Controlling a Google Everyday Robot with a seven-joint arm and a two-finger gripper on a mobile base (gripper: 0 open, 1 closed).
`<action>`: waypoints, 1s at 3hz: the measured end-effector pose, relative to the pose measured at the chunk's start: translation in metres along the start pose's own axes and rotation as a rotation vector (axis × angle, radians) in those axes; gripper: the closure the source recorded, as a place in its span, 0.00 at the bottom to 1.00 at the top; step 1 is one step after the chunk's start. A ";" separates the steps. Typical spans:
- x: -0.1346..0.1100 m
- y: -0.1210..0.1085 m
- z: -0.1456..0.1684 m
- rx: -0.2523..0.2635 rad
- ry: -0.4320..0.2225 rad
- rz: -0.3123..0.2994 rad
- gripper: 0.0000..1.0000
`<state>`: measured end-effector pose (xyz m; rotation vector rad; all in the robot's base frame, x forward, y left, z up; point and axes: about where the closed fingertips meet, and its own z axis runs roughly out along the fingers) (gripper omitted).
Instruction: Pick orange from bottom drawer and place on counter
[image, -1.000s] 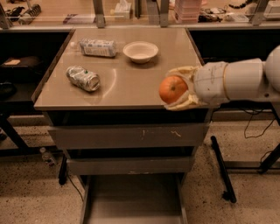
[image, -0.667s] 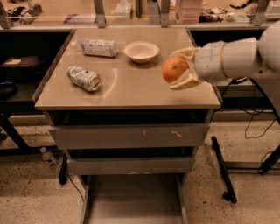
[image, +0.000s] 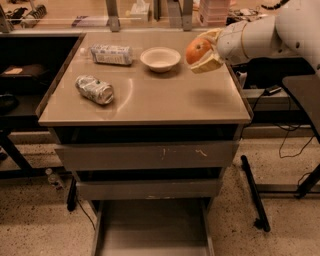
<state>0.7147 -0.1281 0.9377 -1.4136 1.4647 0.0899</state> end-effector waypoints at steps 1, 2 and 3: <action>0.026 -0.014 0.010 0.033 0.078 0.080 1.00; 0.049 -0.001 0.018 0.019 0.150 0.130 1.00; 0.064 0.014 0.031 -0.025 0.192 0.158 1.00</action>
Offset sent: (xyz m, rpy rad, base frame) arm 0.0233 -0.0372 -0.0747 -0.0730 0.2015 -0.2383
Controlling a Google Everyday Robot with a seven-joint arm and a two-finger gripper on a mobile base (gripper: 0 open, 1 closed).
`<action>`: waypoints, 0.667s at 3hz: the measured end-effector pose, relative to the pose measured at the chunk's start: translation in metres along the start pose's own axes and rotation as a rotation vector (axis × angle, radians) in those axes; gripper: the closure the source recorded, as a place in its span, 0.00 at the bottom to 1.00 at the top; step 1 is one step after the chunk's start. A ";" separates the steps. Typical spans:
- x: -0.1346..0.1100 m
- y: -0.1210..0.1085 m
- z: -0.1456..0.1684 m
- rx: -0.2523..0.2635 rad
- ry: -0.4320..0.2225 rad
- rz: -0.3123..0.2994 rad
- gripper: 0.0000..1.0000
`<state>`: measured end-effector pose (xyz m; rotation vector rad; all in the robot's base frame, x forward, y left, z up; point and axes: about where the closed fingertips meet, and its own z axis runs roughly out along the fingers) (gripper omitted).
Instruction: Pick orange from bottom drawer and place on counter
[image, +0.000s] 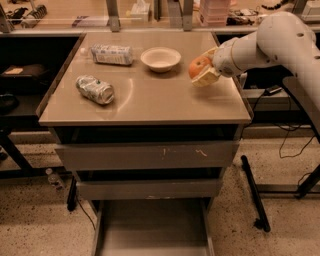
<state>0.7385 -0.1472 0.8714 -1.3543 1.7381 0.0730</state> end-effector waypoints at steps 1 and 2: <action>0.008 0.010 0.015 -0.043 0.022 0.017 1.00; 0.013 0.015 0.030 -0.080 0.026 0.037 1.00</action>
Offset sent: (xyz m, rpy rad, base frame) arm 0.0123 0.0153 -0.0457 0.0126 0.1307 0.0244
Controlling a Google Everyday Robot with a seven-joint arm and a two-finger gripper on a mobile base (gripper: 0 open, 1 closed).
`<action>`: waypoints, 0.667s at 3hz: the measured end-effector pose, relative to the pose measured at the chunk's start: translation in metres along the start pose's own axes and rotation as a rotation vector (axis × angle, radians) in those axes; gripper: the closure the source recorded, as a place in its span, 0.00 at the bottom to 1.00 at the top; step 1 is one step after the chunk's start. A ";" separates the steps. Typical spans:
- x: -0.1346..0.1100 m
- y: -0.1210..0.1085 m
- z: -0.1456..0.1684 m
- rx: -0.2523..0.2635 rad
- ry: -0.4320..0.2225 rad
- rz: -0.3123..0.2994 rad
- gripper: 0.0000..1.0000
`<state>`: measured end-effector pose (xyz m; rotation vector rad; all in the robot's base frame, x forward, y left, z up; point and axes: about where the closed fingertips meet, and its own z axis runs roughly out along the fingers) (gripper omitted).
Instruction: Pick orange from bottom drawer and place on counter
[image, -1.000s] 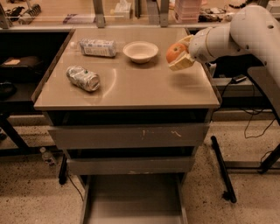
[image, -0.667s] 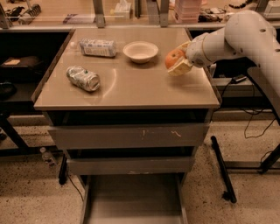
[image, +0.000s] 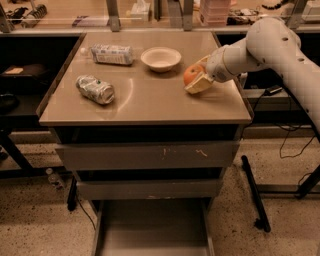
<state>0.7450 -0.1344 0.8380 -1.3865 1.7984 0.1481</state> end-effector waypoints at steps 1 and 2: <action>0.000 0.000 0.000 0.000 0.000 0.000 0.80; 0.000 0.000 0.000 0.000 0.000 0.000 0.57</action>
Offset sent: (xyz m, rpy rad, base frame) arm 0.0000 0.0001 -0.0001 0.0000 0.0002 0.0002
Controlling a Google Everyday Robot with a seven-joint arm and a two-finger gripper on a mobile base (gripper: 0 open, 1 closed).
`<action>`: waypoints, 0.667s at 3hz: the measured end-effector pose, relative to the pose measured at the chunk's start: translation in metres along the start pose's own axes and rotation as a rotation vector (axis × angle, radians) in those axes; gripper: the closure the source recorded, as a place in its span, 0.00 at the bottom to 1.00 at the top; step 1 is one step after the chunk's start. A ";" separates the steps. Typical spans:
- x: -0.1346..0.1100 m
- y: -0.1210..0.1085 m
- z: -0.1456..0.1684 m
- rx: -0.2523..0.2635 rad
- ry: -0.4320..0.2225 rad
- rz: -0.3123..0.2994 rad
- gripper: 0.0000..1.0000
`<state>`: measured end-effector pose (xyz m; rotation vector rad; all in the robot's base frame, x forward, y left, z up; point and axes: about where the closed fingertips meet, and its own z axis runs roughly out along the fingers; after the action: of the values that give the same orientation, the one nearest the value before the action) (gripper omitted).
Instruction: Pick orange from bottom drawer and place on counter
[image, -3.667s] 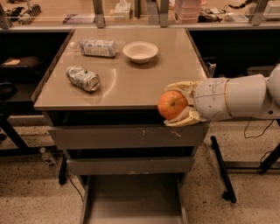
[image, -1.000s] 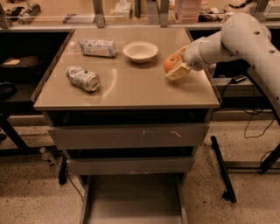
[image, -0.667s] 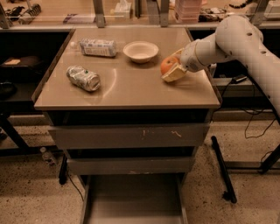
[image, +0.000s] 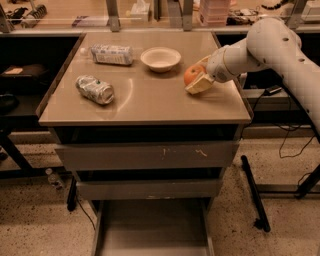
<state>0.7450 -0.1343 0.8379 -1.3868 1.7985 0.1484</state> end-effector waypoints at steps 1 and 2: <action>0.000 0.000 0.000 0.000 0.000 0.000 0.34; 0.000 0.000 0.000 0.000 0.000 0.000 0.10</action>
Offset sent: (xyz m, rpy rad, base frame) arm 0.0000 0.0000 0.0000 0.0000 0.0000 0.0000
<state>0.7450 -0.1342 0.8378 -1.3869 1.7985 0.1485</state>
